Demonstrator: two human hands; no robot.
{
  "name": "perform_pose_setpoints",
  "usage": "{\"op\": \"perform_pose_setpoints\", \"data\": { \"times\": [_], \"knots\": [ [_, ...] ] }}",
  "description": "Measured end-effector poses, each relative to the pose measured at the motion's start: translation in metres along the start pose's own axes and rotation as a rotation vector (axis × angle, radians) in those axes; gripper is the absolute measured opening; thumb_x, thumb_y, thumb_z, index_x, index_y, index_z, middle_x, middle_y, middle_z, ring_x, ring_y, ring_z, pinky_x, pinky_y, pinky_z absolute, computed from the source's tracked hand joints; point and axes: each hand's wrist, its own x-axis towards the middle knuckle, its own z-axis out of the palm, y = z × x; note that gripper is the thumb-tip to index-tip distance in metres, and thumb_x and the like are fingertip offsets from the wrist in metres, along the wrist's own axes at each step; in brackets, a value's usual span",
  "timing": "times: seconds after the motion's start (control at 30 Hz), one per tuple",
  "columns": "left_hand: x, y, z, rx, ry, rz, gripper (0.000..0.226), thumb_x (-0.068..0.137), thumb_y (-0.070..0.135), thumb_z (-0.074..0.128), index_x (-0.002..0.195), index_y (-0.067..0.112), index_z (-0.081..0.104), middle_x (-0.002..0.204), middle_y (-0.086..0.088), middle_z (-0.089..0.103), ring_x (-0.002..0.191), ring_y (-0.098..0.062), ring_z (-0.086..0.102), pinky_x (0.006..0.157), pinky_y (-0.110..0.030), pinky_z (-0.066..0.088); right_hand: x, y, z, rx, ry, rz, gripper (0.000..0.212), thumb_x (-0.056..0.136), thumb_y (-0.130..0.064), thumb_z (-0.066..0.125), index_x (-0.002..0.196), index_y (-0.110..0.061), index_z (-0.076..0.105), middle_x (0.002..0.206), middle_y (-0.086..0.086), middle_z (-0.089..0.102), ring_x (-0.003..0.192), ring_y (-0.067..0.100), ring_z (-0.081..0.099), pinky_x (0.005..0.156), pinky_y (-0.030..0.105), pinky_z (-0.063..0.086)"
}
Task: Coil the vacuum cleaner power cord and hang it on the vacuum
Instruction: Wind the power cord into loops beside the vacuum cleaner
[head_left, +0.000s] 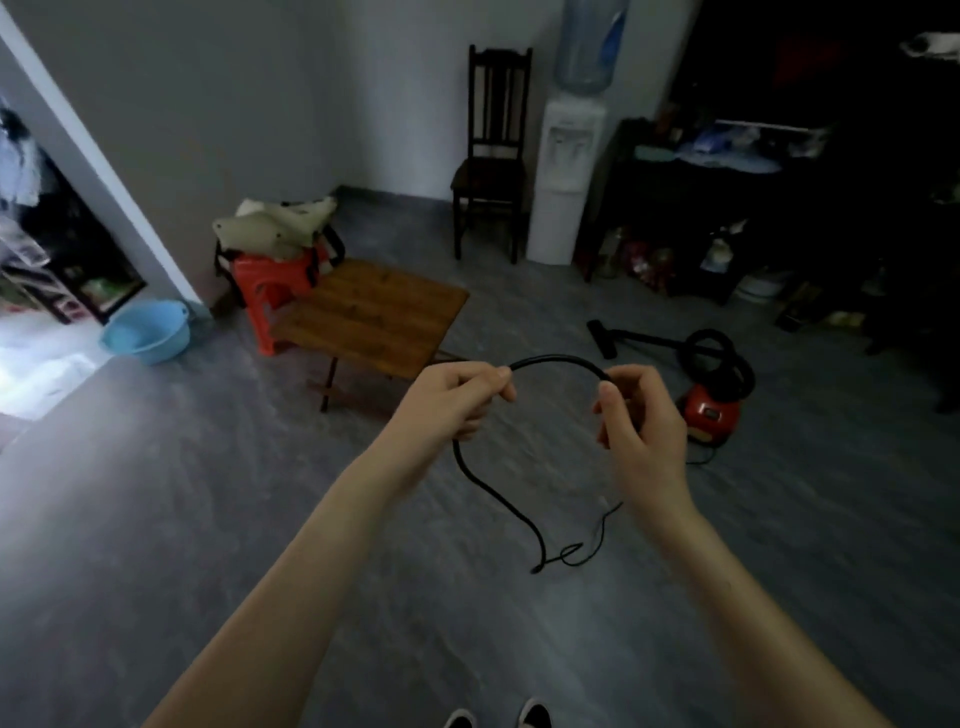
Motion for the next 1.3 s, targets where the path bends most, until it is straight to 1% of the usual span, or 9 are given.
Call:
{"op": "perform_pose_setpoints", "data": {
  "times": [0.17, 0.33, 0.47, 0.7, 0.83, 0.9, 1.03, 1.23, 1.3],
  "knots": [
    [0.007, 0.0, 0.026, -0.068, -0.1, -0.022, 0.031, 0.096, 0.027, 0.052, 0.074, 0.011, 0.065, 0.048, 0.006, 0.029, 0.042, -0.009, 0.022, 0.042, -0.021, 0.018, -0.018, -0.003, -0.023, 0.007, 0.131, 0.06, 0.008, 0.098, -0.016, 0.051, 0.093, -0.021, 0.055, 0.074, 0.003, 0.059, 0.057, 0.013, 0.054, 0.05, 0.021, 0.046],
    [0.023, -0.008, 0.049, -0.018, -0.171, -0.056, 0.025, 0.096, 0.02, 0.052, 0.087, 0.004, 0.07, 0.048, 0.008, 0.035, 0.042, -0.007, 0.028, 0.041, -0.019, 0.023, -0.037, 0.019, -0.047, -0.01, 0.102, 0.281, 0.006, 0.097, -0.017, 0.053, 0.093, -0.017, 0.058, 0.074, 0.003, 0.061, 0.055, 0.01, 0.054, 0.053, 0.024, 0.048],
    [0.039, -0.013, 0.073, 0.033, -0.226, -0.05, 0.026, 0.095, 0.02, 0.053, 0.087, 0.003, 0.071, 0.05, 0.006, 0.037, 0.044, -0.009, 0.03, 0.042, -0.02, 0.024, -0.044, 0.034, -0.068, -0.005, 0.121, 0.346, 0.007, 0.097, -0.014, 0.054, 0.091, -0.017, 0.056, 0.074, 0.004, 0.062, 0.057, 0.015, 0.056, 0.054, 0.025, 0.048],
    [0.08, -0.009, 0.132, -0.019, -0.298, -0.082, 0.024, 0.095, 0.019, 0.054, 0.085, 0.004, 0.07, 0.047, 0.007, 0.034, 0.043, -0.008, 0.026, 0.042, -0.021, 0.02, -0.016, 0.056, -0.121, -0.029, 0.172, 0.213, 0.003, 0.094, -0.024, 0.059, 0.096, -0.027, 0.059, 0.083, 0.009, 0.068, 0.077, 0.022, 0.066, 0.072, 0.035, 0.056],
    [0.113, -0.01, 0.184, -0.001, -0.32, -0.096, 0.024, 0.094, 0.017, 0.054, 0.084, 0.004, 0.071, 0.047, 0.008, 0.033, 0.043, -0.008, 0.025, 0.042, -0.021, 0.018, 0.014, 0.089, -0.169, -0.107, 0.076, 0.191, 0.011, 0.095, -0.031, 0.057, 0.105, -0.032, 0.06, 0.079, 0.009, 0.07, 0.075, 0.01, 0.069, 0.071, 0.026, 0.055],
    [0.129, -0.012, 0.218, 0.032, -0.342, -0.098, 0.024, 0.093, 0.017, 0.055, 0.084, 0.004, 0.072, 0.047, 0.009, 0.032, 0.043, -0.008, 0.026, 0.043, -0.022, 0.019, 0.033, 0.107, -0.194, -0.127, 0.001, 0.138, 0.009, 0.096, -0.028, 0.055, 0.102, -0.025, 0.062, 0.081, 0.002, 0.069, 0.076, 0.01, 0.067, 0.07, 0.03, 0.053],
    [0.159, -0.006, 0.29, 0.021, -0.319, -0.101, 0.023, 0.093, 0.018, 0.056, 0.082, 0.008, 0.074, 0.048, 0.009, 0.031, 0.045, -0.009, 0.025, 0.043, -0.021, 0.018, 0.072, 0.129, -0.251, -0.052, -0.042, 0.078, 0.013, 0.098, -0.017, 0.053, 0.092, -0.015, 0.064, 0.071, -0.003, 0.058, 0.063, 0.004, 0.051, 0.06, 0.018, 0.04],
    [0.207, 0.013, 0.375, 0.013, -0.269, -0.057, 0.025, 0.093, 0.023, 0.056, 0.078, 0.009, 0.07, 0.049, 0.005, 0.038, 0.044, -0.007, 0.033, 0.045, -0.02, 0.027, 0.132, 0.147, -0.345, 0.028, -0.063, 0.089, 0.016, 0.098, -0.018, 0.052, 0.09, -0.013, 0.064, 0.081, 0.018, 0.06, 0.075, 0.028, 0.057, 0.066, 0.035, 0.046],
    [0.223, 0.011, 0.394, 0.027, -0.24, -0.044, 0.029, 0.093, 0.025, 0.057, 0.072, 0.008, 0.067, 0.049, 0.004, 0.042, 0.047, -0.009, 0.039, 0.048, -0.021, 0.034, 0.152, 0.154, -0.371, 0.033, -0.052, 0.096, 0.015, 0.098, -0.019, 0.052, 0.091, -0.013, 0.064, 0.075, 0.012, 0.059, 0.067, 0.022, 0.055, 0.061, 0.035, 0.045]
  ]
}}
